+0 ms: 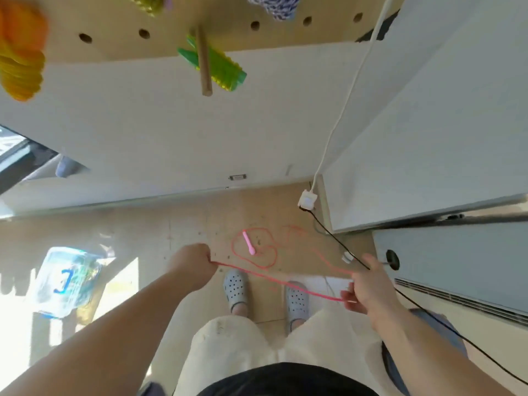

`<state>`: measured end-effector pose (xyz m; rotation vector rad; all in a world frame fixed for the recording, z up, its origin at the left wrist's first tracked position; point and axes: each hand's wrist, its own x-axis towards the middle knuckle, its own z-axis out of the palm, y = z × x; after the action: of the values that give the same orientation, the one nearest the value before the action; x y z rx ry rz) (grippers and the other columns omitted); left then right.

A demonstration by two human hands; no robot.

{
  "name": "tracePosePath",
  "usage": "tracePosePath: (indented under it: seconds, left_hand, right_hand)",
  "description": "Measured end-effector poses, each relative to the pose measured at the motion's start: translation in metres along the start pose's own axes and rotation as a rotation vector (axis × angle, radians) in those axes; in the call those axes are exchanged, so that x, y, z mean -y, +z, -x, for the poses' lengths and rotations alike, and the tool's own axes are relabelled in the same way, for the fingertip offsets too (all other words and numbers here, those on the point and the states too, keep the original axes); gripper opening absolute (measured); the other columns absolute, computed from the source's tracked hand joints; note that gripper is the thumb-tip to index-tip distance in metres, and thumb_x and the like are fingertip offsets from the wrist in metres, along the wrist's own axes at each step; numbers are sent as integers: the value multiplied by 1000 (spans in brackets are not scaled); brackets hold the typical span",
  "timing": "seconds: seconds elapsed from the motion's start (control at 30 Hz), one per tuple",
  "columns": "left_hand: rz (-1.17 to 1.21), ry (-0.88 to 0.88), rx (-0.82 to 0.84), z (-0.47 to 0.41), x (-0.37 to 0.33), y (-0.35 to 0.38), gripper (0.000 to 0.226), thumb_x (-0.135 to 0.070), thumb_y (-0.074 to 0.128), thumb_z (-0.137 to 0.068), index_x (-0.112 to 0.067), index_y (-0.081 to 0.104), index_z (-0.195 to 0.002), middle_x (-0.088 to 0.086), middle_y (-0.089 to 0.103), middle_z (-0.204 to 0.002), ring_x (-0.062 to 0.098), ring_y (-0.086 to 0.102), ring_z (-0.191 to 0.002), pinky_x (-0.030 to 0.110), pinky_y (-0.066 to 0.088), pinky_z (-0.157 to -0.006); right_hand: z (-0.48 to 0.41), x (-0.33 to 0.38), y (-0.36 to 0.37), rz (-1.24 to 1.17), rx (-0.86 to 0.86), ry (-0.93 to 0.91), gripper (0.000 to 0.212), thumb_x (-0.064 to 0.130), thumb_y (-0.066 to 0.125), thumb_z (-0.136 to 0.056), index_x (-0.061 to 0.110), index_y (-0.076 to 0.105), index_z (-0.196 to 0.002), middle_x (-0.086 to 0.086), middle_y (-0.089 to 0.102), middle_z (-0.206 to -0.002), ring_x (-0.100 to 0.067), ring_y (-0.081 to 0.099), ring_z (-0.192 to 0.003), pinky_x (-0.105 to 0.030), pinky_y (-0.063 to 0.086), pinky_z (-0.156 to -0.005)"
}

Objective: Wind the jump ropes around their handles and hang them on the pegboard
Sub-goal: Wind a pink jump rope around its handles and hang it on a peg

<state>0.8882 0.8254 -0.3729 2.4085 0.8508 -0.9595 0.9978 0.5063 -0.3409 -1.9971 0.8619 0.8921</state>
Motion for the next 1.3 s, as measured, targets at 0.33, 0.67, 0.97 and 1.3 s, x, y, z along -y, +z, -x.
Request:
tracePosePath:
  seconds: [0.33, 0.67, 0.97, 1.3]
  left_hand:
    - [-117, 75, 175, -72, -3, 179, 4, -31, 54, -89, -29, 52, -87, -5, 57, -93, 20, 59, -85, 30, 46, -71]
    - [-536, 322, 228, -296, -1, 331, 39, 1, 50, -87, -17, 44, -121, -3, 45, -75, 24, 49, -75, 34, 37, -59]
    - [-636, 337, 242, -465, 20, 414, 75, 6, 43, -91, -21, 22, -158, 5, 13, -163, 26, 59, -91, 35, 40, -59]
    - [-761, 420, 150, -512, 24, 453, 42, -7, 49, -97, -24, 54, -135, 2, 53, -132, 26, 62, -107, 36, 50, -75]
  right_hand:
    - [-166, -75, 65, 761, 201, -48, 58, 46, 67, -84, 15, 58, -132, -12, 61, -129, -33, 58, -121, -37, 47, -103]
    - [-379, -126, 295, 1121, 498, -562, 54, 43, 55, -97, 25, 47, -147, -3, 38, -153, -30, 42, -136, -40, 38, -112]
    - [-506, -176, 397, 1374, 653, -678, 78, 39, 49, -97, 21, 9, -162, 0, 10, -169, -27, 6, -155, -47, 12, -125]
    - [-512, -195, 405, 1208, 449, -789, 27, 15, 45, -98, 23, 61, -120, -7, 60, -114, -31, 52, -113, -40, 39, -94]
